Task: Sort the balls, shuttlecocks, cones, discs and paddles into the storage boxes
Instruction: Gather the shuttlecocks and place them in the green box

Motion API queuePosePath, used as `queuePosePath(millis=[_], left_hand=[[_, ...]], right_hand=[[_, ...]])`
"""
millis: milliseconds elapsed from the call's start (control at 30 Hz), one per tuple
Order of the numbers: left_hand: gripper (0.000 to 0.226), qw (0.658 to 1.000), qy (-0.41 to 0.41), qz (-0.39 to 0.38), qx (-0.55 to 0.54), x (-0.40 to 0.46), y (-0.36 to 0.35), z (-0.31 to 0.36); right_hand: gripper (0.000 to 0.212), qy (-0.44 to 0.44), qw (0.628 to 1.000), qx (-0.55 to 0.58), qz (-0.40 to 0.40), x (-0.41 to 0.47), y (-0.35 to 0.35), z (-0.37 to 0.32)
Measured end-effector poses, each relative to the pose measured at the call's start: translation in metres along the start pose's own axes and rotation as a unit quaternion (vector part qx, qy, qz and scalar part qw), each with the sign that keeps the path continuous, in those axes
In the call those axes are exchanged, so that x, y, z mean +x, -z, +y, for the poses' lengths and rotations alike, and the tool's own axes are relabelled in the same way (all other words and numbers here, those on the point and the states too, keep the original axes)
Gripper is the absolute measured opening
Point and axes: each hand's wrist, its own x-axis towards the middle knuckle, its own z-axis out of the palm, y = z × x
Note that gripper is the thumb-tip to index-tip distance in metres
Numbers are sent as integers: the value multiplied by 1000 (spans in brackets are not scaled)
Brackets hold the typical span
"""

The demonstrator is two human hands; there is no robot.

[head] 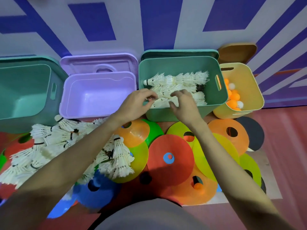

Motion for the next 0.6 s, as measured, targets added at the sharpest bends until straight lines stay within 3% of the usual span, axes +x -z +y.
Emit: queuePosePath(millis=[100, 267, 433, 600], left_hand=[[18, 999, 13, 31, -14, -38, 16, -6], [17, 994, 89, 32, -61, -113, 30, -33], [23, 989, 142, -16, -30, -173, 29, -55], [49, 993, 74, -85, 36, -196, 25, -53]], right_hand=[[23, 115, 986, 110, 45, -39, -10, -35], [26, 185, 975, 80, -93, -93, -65, -65], [56, 105, 974, 26, -201, -114, -109, -84], [86, 9, 969, -12, -245, -115, -122, -99]])
